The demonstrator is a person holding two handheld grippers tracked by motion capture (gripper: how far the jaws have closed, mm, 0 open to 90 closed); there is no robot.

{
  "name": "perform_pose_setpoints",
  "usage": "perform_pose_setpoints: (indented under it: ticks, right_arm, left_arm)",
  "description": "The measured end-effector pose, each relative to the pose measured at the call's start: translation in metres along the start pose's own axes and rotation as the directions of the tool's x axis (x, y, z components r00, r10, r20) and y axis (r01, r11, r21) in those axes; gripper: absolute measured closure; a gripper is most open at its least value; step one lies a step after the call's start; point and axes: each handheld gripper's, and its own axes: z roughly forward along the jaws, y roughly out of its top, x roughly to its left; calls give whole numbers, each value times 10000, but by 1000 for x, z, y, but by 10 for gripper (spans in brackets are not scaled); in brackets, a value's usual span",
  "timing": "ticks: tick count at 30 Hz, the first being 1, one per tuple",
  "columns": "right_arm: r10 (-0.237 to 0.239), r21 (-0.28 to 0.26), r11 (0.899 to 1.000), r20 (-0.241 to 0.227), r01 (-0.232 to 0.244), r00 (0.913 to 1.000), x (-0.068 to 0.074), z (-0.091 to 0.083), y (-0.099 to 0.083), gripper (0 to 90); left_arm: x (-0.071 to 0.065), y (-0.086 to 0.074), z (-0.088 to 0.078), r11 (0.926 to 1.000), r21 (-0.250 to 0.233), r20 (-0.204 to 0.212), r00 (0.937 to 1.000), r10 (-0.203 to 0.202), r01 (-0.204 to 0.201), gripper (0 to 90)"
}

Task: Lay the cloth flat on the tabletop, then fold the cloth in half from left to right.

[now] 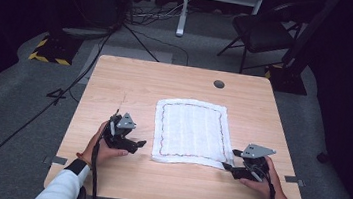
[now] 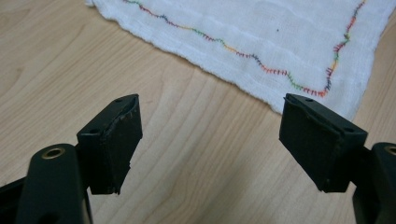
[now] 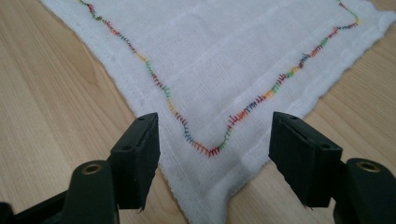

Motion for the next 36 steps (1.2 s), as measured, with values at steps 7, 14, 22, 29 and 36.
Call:
perform_pose_setpoints:
  ticks: [7,14,22,29,36]
  right_arm:
    - [-466,-112,9989,-127,464,9988,6,10,15,358]
    - [-968,-232,9951,-326,961,9948,17,27,40,369]
    - [-1420,-304,9897,-741,1401,9871,34,48,61,397]
    - [-1727,-373,9848,-1141,1695,9783,49,69,80,428]
    - [-2108,-379,9775,-1624,2074,9639,68,93,96,453]
  left_arm:
    - [5,16,10,9999,-44,-138,9998,-137,136,217]
    - [11,36,23,9994,-357,-419,9991,-15,0,217]
    - [26,59,42,9996,-277,-850,9963,-134,111,220]
    - [52,72,62,9972,-326,-1321,9887,-705,667,219]
    - [65,77,83,9953,-78,-1508,9838,-966,965,219]
